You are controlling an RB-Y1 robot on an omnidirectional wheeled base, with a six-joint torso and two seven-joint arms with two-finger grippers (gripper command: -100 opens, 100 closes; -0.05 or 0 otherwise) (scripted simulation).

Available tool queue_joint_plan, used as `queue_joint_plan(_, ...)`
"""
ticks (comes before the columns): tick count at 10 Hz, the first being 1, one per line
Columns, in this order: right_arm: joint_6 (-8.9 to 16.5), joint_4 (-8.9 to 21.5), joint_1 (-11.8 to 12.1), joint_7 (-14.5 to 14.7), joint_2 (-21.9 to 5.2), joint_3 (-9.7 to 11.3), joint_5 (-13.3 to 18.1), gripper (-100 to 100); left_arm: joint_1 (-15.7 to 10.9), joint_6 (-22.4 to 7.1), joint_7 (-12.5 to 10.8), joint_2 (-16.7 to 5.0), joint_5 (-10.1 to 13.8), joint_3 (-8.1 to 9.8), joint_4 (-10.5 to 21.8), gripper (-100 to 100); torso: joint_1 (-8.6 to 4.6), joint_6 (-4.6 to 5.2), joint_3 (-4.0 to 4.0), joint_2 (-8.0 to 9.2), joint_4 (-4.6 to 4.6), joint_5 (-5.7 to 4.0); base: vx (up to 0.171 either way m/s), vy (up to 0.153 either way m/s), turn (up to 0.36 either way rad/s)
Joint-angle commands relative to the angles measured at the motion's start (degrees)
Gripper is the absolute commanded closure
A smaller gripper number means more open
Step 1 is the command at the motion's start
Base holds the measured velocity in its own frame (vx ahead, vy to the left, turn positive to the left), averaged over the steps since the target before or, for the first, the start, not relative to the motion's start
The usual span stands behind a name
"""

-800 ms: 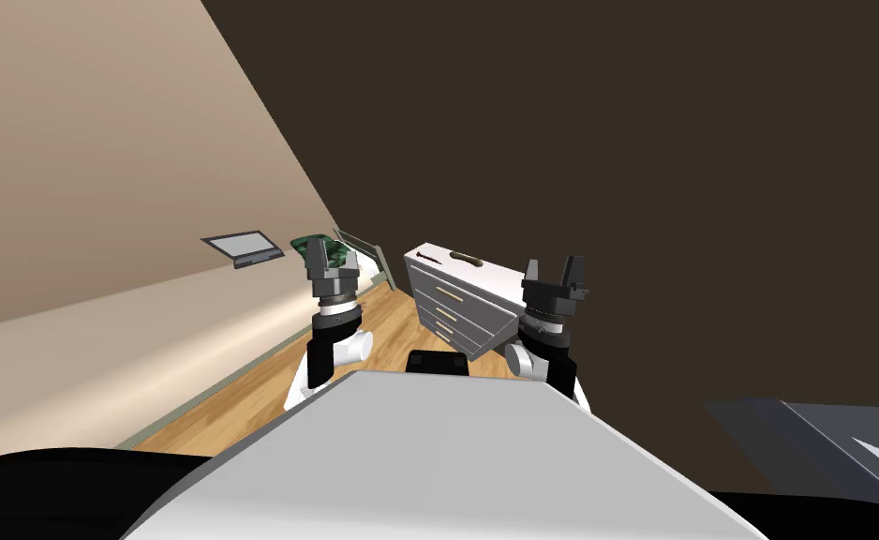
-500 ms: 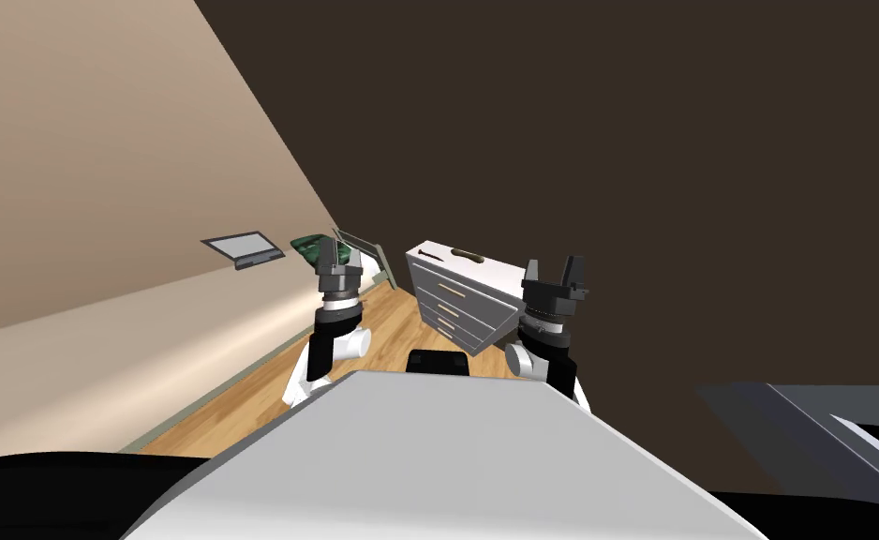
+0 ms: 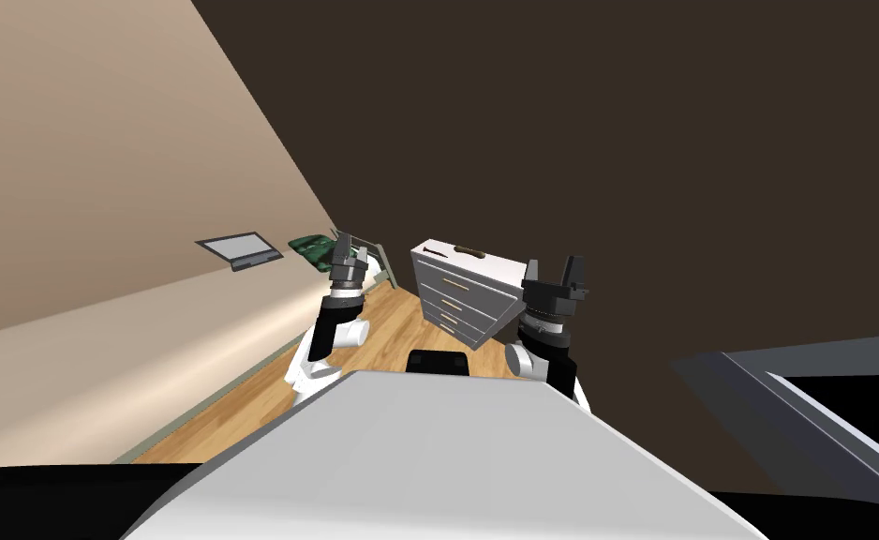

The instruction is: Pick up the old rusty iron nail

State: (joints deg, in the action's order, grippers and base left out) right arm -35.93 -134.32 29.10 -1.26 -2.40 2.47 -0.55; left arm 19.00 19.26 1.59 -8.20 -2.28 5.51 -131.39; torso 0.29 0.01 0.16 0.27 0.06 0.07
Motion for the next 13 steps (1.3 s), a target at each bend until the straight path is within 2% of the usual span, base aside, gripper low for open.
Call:
queue_joint_plan(1,0.0,0.0,0.0,0.0,0.0,0.0,0.0,0,-1.4,-1.9,-0.3,-0.9,0.2,0.56,0.7,-100,0.00,0.00,0.00,0.00,0.00,0.00,-0.059,0.042,-0.045)
queue_joint_plan(2,0.0,0.0,0.0,0.0,0.0,0.0,0.0,0,-3.7,-4.1,-0.6,-2.3,0.4,1.20,1.9,-100,-0.08,-0.01,-0.03,-0.06,-0.01,-0.01,-0.080,0.067,-0.072)
queue_joint_plan(3,0.0,0.0,0.0,0.0,0.0,0.0,0.0,0,-3.7,-4.7,-0.6,-2.3,0.4,1.20,1.9,-100,-0.01,0.00,-0.02,-0.02,-0.01,-0.01,-0.057,0.061,-0.045)
queue_joint_plan(4,0.0,0.0,0.0,0.0,0.0,0.0,0.0,0,-6.1,-6.7,-1.0,-3.7,0.7,1.87,3.3,-100,-0.04,-0.02,-0.04,-0.08,-0.01,0.00,-0.045,0.054,-0.079)
queue_joint_plan(5,0.0,0.0,0.0,0.0,0.0,0.0,0.0,0,-6.1,-7.7,-1.0,-3.7,0.7,1.87,3.3,-100,-0.05,0.00,-0.07,-0.12,-0.02,-0.01,-0.040,0.046,-0.047)
queue_joint_plan(6,0.0,0.0,0.0,0.0,0.0,0.0,0.0,0,-8.4,-9.8,-1.3,-5.0,1.0,2.54,4.8,-100,-0.08,-0.02,-0.08,-0.15,-0.03,-0.01,-0.059,0.052,-0.077)
queue_joint_plan(7,0.0,0.0,0.0,0.0,0.0,0.0,0.0,0,-8.7,-10.9,-1.3,-5.0,1.0,2.54,4.8,-100,-0.06,0.00,-0.07,-0.11,-0.03,-0.01,-0.051,0.049,-0.050)
queue_joint_plan(8,0.0,0.0,0.0,0.0,0.0,0.0,0.0,0,-11.2,-12.5,-1.5,-6.4,1.4,3.21,6.4,-100,-0.08,-0.01,-0.07,-0.14,-0.03,-0.01,-0.069,0.052,-0.085)
queue_joint_plan(9,0.0,0.0,0.0,0.0,0.0,0.0,0.0,0,-11.4,-14.1,-1.5,-6.4,1.4,3.21,6.4,-100,-0.07,0.00,-0.05,-0.09,-0.02,-0.02,-0.053,0.045,-0.053)
queue_joint_plan(10,0.0,0.0,0.0,0.0,0.0,0.0,0.0,0,-13.6,-15.8,-1.8,-7.7,1.8,3.88,8.1,-100,-0.09,-0.02,-0.06,-0.11,-0.02,-0.02,-0.058,0.050,-0.080)
queue_joint_plan(12,0.0,0.0,0.0,0.0,0.0,0.0,0.0,0,-14.3,-18.0,-1.8,-7.7,1.8,3.88,8.1,-100,-0.09,-0.02,-0.08,-0.16,-0.03,-0.01,-0.027,0.034,-0.032)
queue_joint_plan(13,0.0,0.0,0.0,0.0,0.0,0.0,0.0,0,-16.8,-20.0,-2.0,-9.0,2.3,4.52,10.0,-100,-0.17,-0.02,-0.14,-0.25,-0.05,-0.03,-0.032,0.033,-0.081)
